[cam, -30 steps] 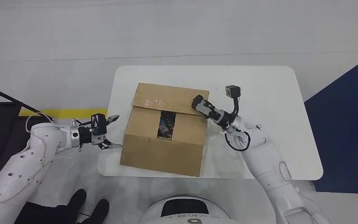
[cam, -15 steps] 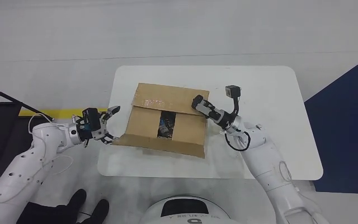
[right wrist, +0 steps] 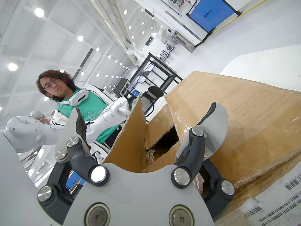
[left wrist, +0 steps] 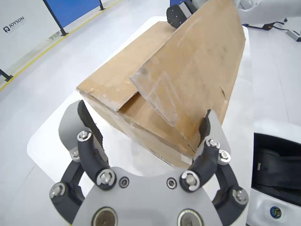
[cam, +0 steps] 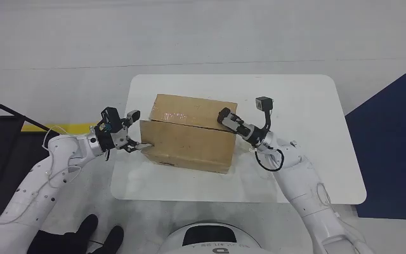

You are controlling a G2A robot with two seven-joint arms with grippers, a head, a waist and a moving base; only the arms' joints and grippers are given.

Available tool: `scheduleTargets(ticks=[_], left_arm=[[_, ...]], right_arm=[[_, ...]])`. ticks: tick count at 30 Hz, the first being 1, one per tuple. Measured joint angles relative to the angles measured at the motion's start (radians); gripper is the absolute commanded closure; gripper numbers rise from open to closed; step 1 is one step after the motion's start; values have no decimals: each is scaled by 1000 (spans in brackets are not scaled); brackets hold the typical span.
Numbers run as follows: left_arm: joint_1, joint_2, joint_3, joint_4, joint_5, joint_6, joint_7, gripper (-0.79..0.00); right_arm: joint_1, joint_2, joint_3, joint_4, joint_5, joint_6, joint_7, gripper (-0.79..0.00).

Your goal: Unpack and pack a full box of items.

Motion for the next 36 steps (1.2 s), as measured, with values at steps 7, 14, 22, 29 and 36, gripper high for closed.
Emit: scheduleTargets(ticks=[7,14,22,29,36], left_arm=[[-20,-10,12,-1,-21,-11,-43,-785],[-18,-16,5,18,-59,-7,-70,-785],[-31,-24,9,29,-70,-17,-106,-785],[-53,-41,60,46,-91,-78,-137,-785],[-73,-62,121,60,-164,-122,-106,-785]], right_arm=[[-139,21,130,-217,-161,-44,-167,-785],[-230,26,166,-273,-190,-31,-229,-785],[-230,26,166,-273,-190,-32,-229,-785],[-330,27,236,-358,-351,49,-391,-785],[-471,25,294,-453,-603,201,-550,-785]])
